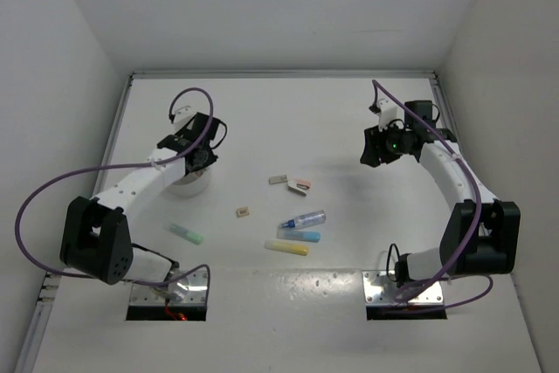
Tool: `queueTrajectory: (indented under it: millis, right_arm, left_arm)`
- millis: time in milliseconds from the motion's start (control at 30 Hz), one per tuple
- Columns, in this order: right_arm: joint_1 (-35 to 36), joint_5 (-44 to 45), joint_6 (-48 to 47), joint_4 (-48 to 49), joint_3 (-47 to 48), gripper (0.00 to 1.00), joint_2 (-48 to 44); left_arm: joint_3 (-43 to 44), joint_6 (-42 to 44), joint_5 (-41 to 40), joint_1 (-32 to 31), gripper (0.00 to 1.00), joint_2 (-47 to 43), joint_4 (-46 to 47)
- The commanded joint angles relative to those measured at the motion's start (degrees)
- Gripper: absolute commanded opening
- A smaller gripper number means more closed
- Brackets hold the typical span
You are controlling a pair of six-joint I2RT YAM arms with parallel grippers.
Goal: Sort the stationery into containers
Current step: Place the stationery in the storage box.
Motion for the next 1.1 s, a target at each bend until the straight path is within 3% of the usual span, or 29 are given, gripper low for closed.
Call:
queueTrajectory:
  millis: [0,300,433,833,1067]
  right_arm:
    - [-0.06,-1.05,-0.26,0.60,2.40,0.51,-1.87]
    - [-0.06,-1.05,-0.26,0.60,2.40,0.50,-1.87]
    - [-0.06,-1.05,-0.26,0.60,2.40,0.50,-1.87]
    - [-0.06,-1.05,-0.26,0.60,2.40,0.50,-1.87]
    - [-0.06,-1.05,-0.26,0.60,2.40,0.50,-1.87]
  left_arm:
    - [-0.32,4.60,7.87,0.80,0.09,-2.07,3.89]
    - [-1.46,5.84,9.19,3.08,0.09,-3.13,4.42]
    - [-1.99,7.33,15.76,5.90,0.04,-3.66,4.42]
    - [-4.28,4.52,32.02,11.96,0.05,-6.74,5.56]
    - [-6.21,4.52,35.73,16.26,0.05,-6.73,5.56]
